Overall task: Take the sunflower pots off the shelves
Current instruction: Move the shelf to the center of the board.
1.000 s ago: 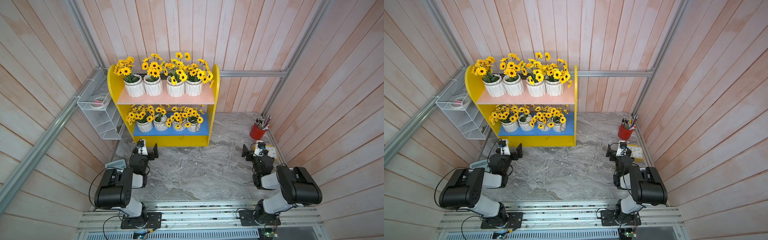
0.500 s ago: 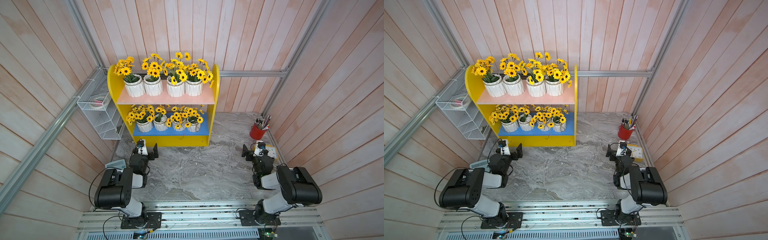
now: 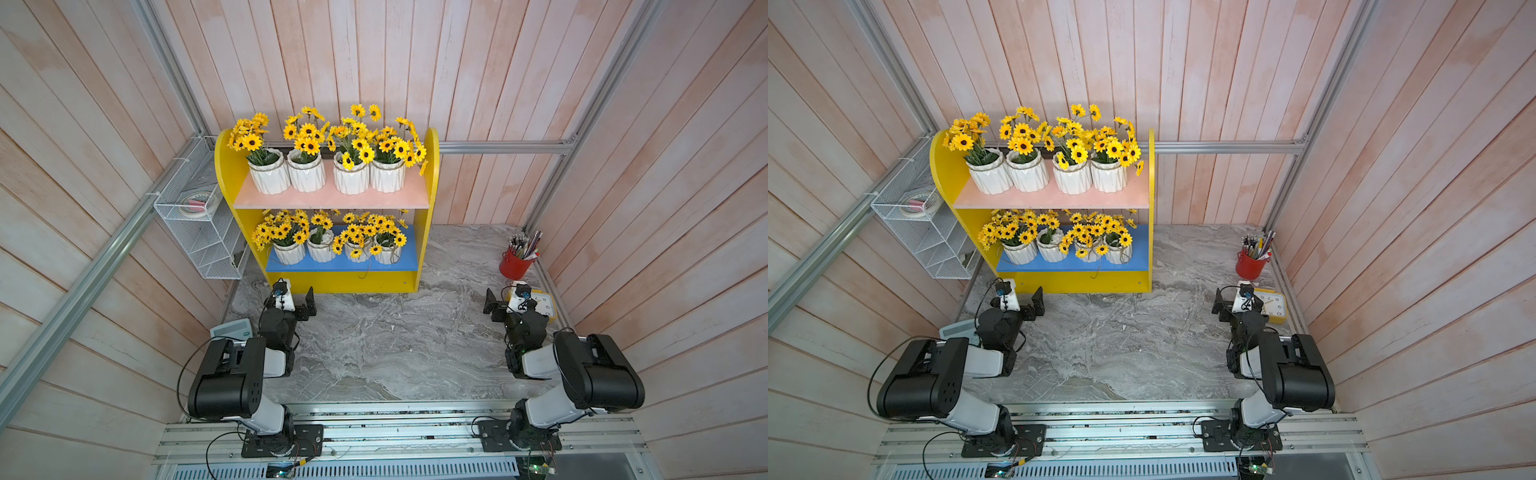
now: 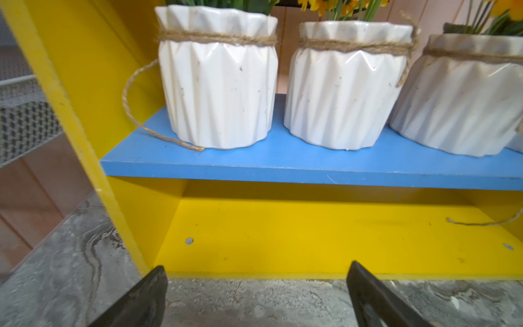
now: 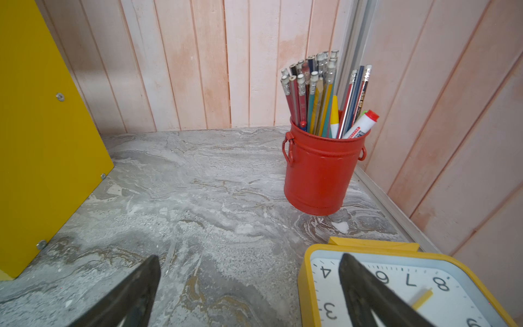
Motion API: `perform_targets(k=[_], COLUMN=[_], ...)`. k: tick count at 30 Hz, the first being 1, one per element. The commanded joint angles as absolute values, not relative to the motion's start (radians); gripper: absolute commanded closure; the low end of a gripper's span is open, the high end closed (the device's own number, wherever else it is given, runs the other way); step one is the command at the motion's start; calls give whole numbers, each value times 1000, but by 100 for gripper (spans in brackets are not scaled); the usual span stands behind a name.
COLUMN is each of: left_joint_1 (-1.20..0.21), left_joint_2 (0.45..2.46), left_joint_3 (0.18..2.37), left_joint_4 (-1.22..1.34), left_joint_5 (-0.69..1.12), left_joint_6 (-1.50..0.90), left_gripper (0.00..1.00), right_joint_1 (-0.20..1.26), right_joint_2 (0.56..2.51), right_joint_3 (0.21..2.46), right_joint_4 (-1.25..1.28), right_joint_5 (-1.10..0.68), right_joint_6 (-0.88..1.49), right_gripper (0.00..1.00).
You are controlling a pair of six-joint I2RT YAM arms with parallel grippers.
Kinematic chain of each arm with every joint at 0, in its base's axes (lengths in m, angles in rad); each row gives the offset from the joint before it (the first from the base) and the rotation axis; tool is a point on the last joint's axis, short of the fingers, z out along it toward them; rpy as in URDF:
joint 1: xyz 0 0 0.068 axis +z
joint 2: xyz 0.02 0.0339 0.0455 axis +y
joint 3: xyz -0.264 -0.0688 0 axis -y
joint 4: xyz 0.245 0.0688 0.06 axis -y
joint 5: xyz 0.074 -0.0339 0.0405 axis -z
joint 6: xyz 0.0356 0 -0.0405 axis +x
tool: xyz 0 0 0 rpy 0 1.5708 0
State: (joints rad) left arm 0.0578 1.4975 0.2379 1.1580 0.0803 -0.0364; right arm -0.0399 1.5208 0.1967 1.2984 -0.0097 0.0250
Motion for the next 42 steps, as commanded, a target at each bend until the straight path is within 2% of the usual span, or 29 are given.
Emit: perform_targets(k=[1,5,8,12,14,16,19,22,25,29,35,42], left_joint_1=[46,19,13,11,11,11,23,36,97,103,115,146], left_joint_2=[1325,1072,910,789,751,726,692,630,641,718,826,894], left_joint_3=[184,213,269,351,425,515,573,484,454,510,607,682], left_joint_4=[1143,866,651,421,290,136,27,108,142,32,-83,-99], left_joint_5=[18,-35,-83,-101,-140,-183,-109,-122,21,-40,-113,-160], left_joint_6=[-41,-56,-69,-126,-237,-405,-438,-586,-618,-611,-582,-513], left_gripper=[0,0,0,0,0,0,0,0,0,2,8,14], right_joint_1=[-3,114,179,199,188,117,1,-6,67,275,446,494], right_joint_2=[1400,1232,1141,1101,1070,1031,1003,1048,1090,1120,1230,1373], right_joint_3=[245,322,398,514,566,572,488,538,602,718,903,1041], right_joint_4=[1152,957,834,632,495,467,578,535,498,450,471,464], right_joint_5=[51,108,175,174,181,-10,-165,-260,-278,-179,-144,-89], right_joint_6=[1,-108,-77,69,288,390,603,569,532,406,318,288], right_gripper=[2,2,2,2,2,2,2,26,35,36,34,34])
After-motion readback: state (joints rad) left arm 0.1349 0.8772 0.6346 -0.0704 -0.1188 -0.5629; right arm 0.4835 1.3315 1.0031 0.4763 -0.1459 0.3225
